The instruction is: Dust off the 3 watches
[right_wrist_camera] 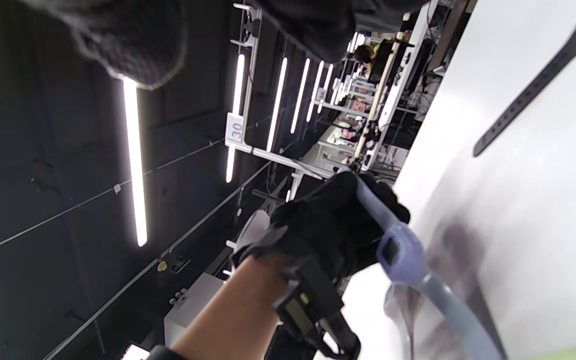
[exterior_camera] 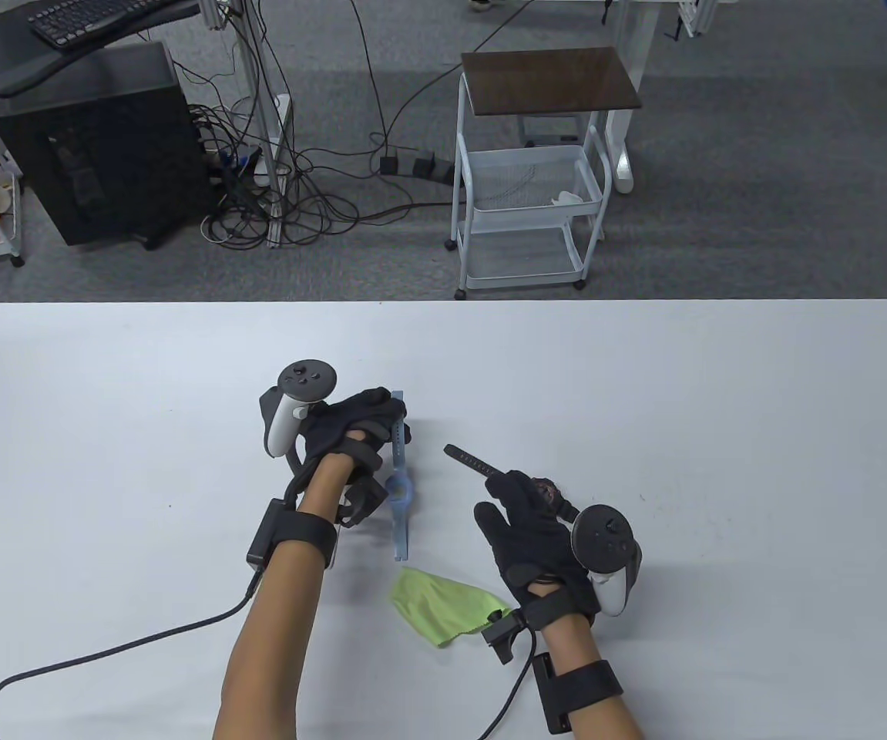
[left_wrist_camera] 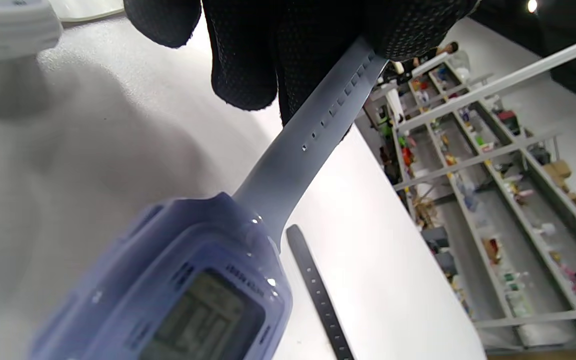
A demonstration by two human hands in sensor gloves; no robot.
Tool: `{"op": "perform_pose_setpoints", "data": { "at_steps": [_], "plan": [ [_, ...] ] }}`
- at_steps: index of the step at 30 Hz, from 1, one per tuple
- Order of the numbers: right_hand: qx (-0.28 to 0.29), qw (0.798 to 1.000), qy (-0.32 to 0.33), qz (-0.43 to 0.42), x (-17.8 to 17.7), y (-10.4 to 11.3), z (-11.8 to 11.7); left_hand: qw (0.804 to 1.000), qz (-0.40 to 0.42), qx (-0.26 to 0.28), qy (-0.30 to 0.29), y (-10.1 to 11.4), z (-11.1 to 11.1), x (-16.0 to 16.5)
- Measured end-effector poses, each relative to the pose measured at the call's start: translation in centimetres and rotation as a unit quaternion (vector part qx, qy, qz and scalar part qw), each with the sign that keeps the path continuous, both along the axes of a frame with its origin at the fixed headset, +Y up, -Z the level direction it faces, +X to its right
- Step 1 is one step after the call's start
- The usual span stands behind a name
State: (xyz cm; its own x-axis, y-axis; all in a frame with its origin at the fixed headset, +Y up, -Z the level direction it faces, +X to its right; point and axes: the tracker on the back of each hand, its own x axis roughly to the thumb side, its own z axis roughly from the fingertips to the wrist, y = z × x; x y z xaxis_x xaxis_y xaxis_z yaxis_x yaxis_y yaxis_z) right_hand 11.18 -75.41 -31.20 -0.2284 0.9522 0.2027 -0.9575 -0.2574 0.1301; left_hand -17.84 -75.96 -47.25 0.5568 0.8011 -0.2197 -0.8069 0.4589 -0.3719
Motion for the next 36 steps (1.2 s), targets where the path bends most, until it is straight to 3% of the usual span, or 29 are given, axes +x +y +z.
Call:
{"op": "perform_pose_setpoints", "data": {
  "at_steps": [14,24,36],
  "plan": [
    [0.0,0.999,0.012,0.031,-0.9,-0.8,0.2,0.978,-0.204,-0.029,-0.029,-0.6,-1.1,2.7],
    [-0.002,0.999,0.016,0.033,-1.1,-0.9,0.1,0.965,-0.258,-0.024,-0.022,-1.2,-1.4,2.8],
    [0.002,0.999,0.016,0.029,-1.2,-0.9,0.2,0.968,-0.249,-0.008,-0.024,-0.6,-0.7,1.6]
  ]
}}
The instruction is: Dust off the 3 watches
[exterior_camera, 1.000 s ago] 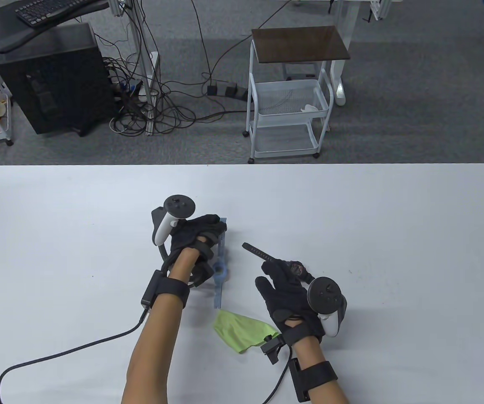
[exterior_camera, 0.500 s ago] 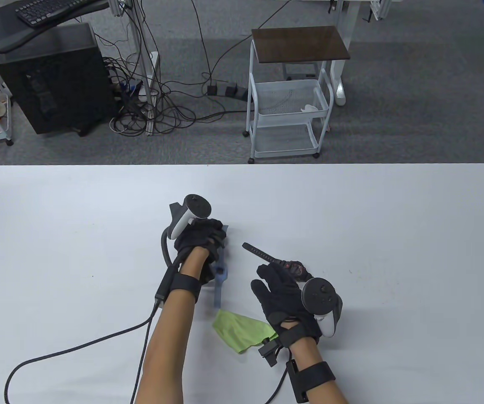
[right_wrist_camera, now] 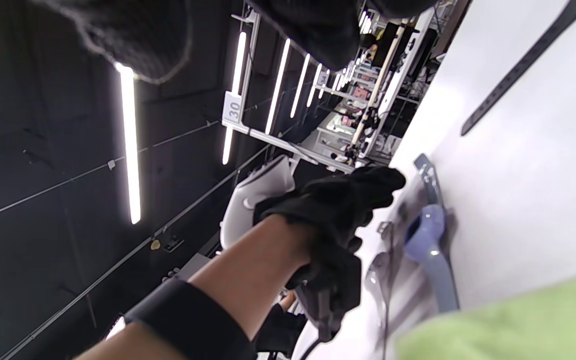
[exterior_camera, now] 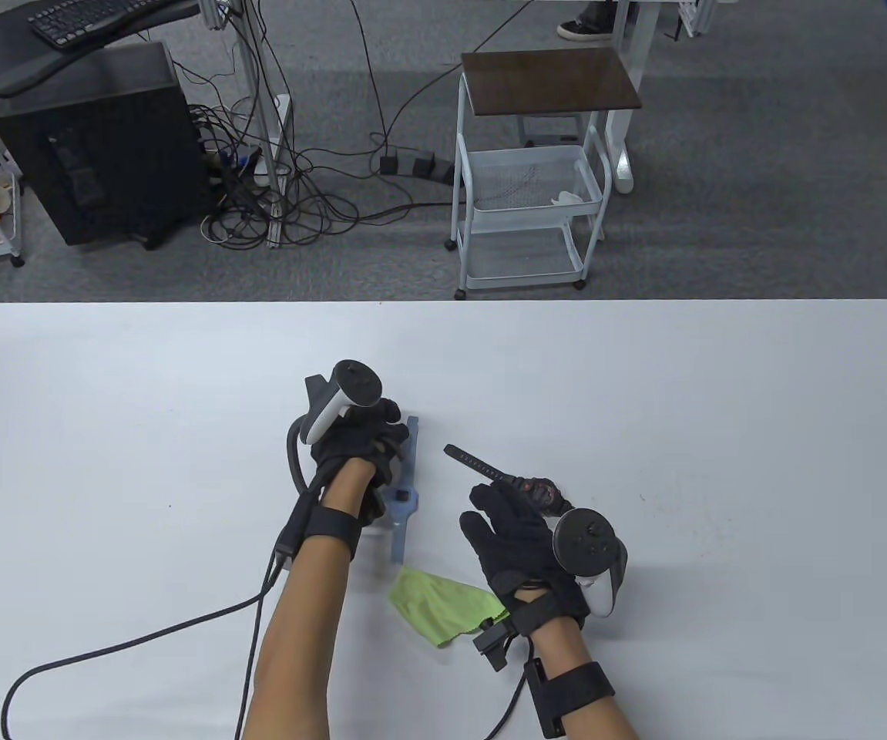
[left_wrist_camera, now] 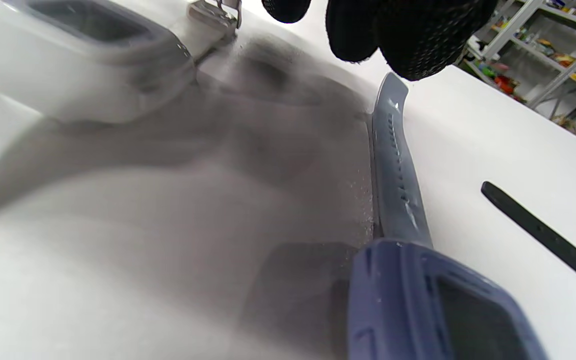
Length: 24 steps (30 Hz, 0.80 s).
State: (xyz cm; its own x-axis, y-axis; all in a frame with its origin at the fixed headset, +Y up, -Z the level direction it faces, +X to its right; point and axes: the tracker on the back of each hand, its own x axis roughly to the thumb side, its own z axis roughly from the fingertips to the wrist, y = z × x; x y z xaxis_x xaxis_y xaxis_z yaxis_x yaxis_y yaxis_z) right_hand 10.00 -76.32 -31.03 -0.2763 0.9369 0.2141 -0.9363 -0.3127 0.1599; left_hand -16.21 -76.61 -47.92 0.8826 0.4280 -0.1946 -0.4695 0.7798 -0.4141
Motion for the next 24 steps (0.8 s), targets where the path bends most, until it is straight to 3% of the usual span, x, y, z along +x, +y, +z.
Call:
{"op": "perform_pose_setpoints", "data": {
  "at_steps": [8,17,24],
  "plan": [
    [0.004,1.0,-0.005,-0.016,0.4,0.1,-0.1,0.997,0.035,0.049,-0.045,2.5,2.7,-1.9],
    [0.01,0.999,-0.004,-0.049,1.0,0.0,-0.4,0.958,0.161,0.139,-0.192,5.4,11.7,-2.7],
    [0.012,0.999,-0.007,-0.052,1.3,0.1,-0.3,0.938,0.125,0.188,-0.264,5.1,17.0,-2.7]
  ]
}}
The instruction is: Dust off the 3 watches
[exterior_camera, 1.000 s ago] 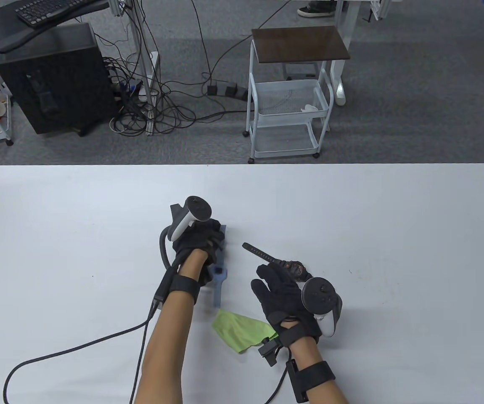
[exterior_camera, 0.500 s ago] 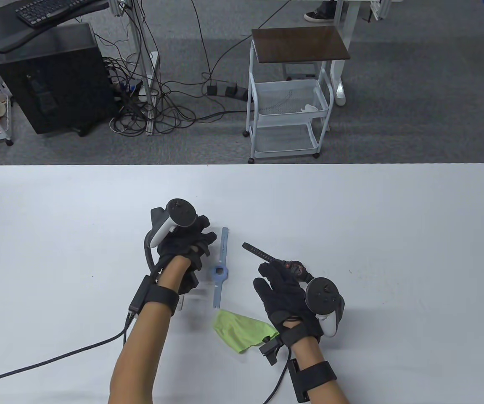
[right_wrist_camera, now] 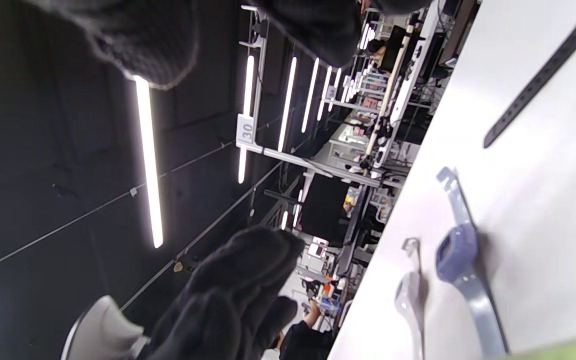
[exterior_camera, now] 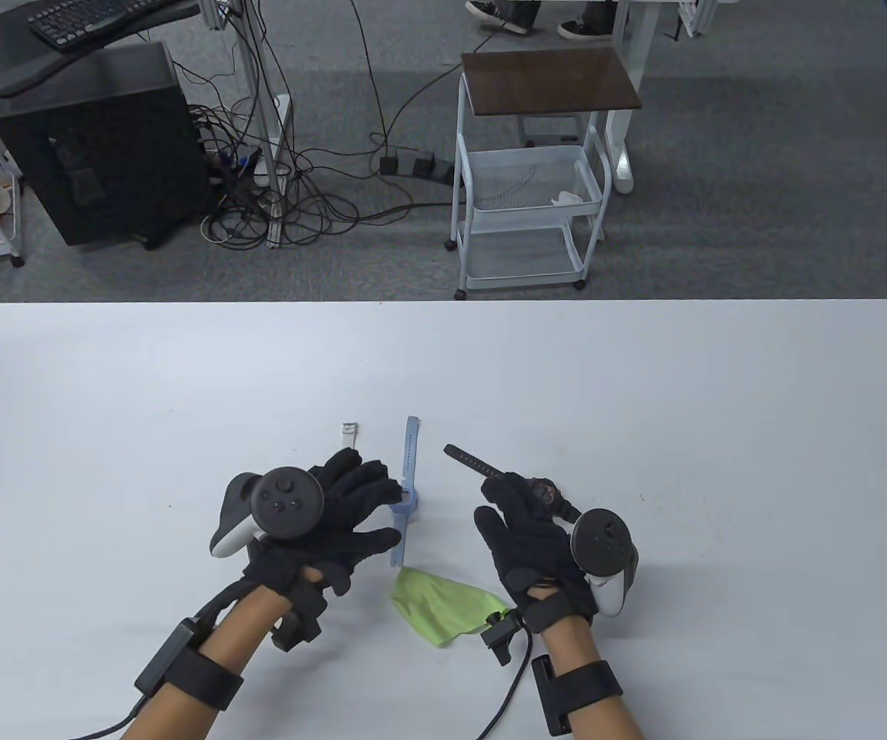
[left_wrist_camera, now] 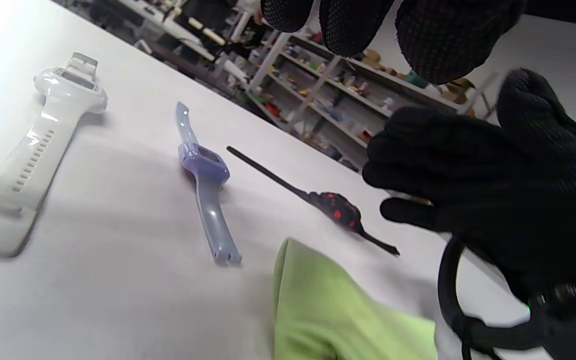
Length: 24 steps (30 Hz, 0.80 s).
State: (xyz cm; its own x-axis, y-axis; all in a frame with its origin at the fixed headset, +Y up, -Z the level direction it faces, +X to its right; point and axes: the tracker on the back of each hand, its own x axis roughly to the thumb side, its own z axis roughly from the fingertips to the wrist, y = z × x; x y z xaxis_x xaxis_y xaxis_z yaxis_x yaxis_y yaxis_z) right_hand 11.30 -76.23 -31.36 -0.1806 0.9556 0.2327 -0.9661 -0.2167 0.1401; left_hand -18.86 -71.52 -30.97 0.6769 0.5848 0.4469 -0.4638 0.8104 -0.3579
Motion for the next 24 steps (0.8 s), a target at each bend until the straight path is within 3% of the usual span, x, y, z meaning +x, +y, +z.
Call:
{"op": "perform_pose_setpoints", "data": {
  "at_steps": [6,13,24],
  "plan": [
    [0.0,1.0,-0.004,-0.009,0.4,0.0,-0.1,0.993,-0.079,0.068,-0.053,-1.3,2.4,1.7],
    [-0.004,1.0,-0.011,-0.009,0.7,-0.2,-0.2,0.955,-0.241,0.113,-0.134,-3.7,4.0,4.4],
    [-0.004,1.0,-0.006,0.003,0.3,-0.4,-0.2,0.941,-0.281,0.137,-0.131,-5.1,4.1,5.6]
  ]
}}
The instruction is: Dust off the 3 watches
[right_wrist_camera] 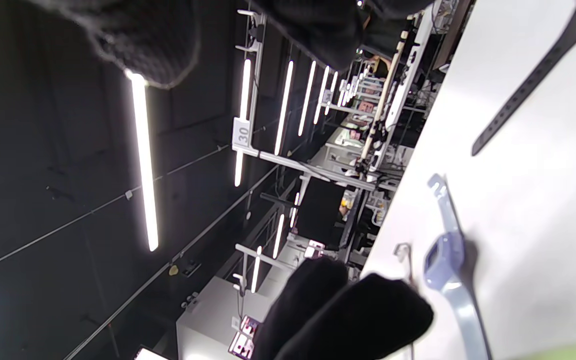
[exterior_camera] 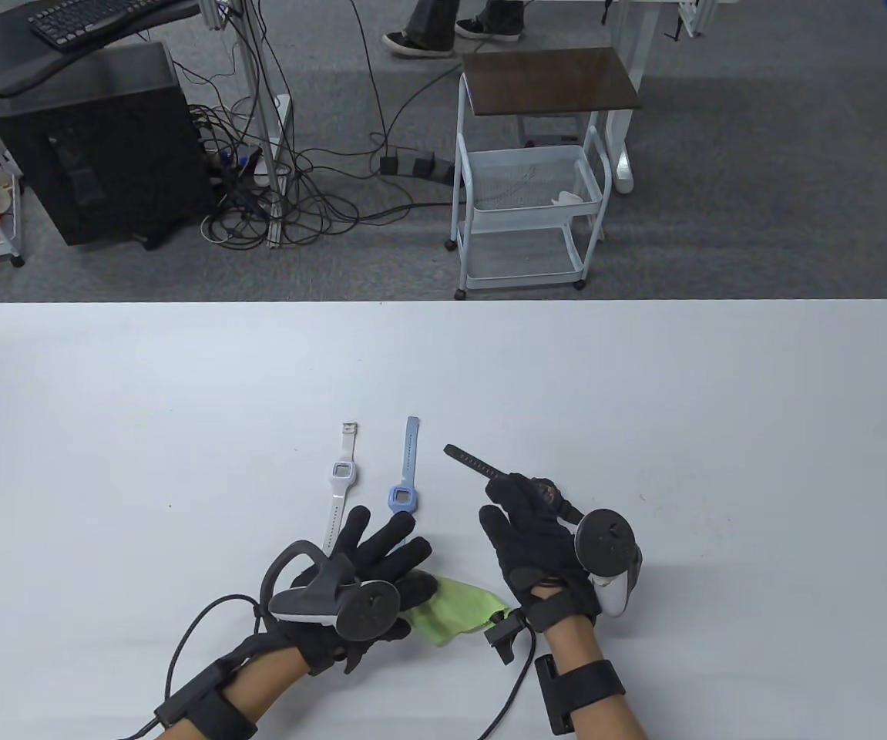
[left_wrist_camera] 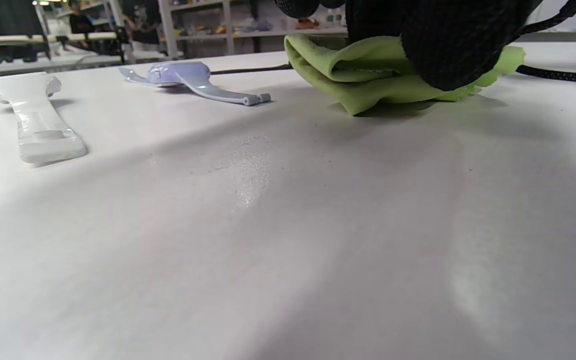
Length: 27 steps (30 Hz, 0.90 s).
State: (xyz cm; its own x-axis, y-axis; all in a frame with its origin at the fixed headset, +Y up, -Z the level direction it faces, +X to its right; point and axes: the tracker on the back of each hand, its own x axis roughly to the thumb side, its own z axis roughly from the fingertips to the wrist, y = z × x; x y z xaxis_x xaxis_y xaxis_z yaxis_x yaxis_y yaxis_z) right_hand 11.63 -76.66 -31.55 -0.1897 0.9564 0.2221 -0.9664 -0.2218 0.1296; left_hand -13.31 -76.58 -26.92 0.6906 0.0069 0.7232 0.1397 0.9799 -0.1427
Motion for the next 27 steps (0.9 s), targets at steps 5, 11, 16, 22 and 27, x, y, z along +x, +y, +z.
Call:
{"op": "perform_pose_setpoints", "data": {
  "at_steps": [5,11,16,22,27],
  "plan": [
    [0.0,1.0,0.001,0.002,-0.1,0.0,0.0,1.0,0.003,0.006,0.011,-0.4,-0.2,0.2],
    [-0.001,1.0,0.002,0.003,-0.1,0.0,0.0,0.999,0.028,-0.012,0.024,-0.4,-0.3,0.1],
    [-0.002,1.0,0.003,0.005,-0.2,-0.1,0.0,0.997,0.055,-0.029,0.04,-0.2,-0.5,-0.2],
    [-0.004,1.0,0.005,0.006,-0.2,0.0,0.0,0.99,0.117,-0.061,0.058,0.4,-0.9,-1.0],
    [-0.006,1.0,0.003,0.001,-0.1,0.0,0.0,0.98,0.164,-0.084,0.077,1.3,-1.0,-1.8]
  ]
}}
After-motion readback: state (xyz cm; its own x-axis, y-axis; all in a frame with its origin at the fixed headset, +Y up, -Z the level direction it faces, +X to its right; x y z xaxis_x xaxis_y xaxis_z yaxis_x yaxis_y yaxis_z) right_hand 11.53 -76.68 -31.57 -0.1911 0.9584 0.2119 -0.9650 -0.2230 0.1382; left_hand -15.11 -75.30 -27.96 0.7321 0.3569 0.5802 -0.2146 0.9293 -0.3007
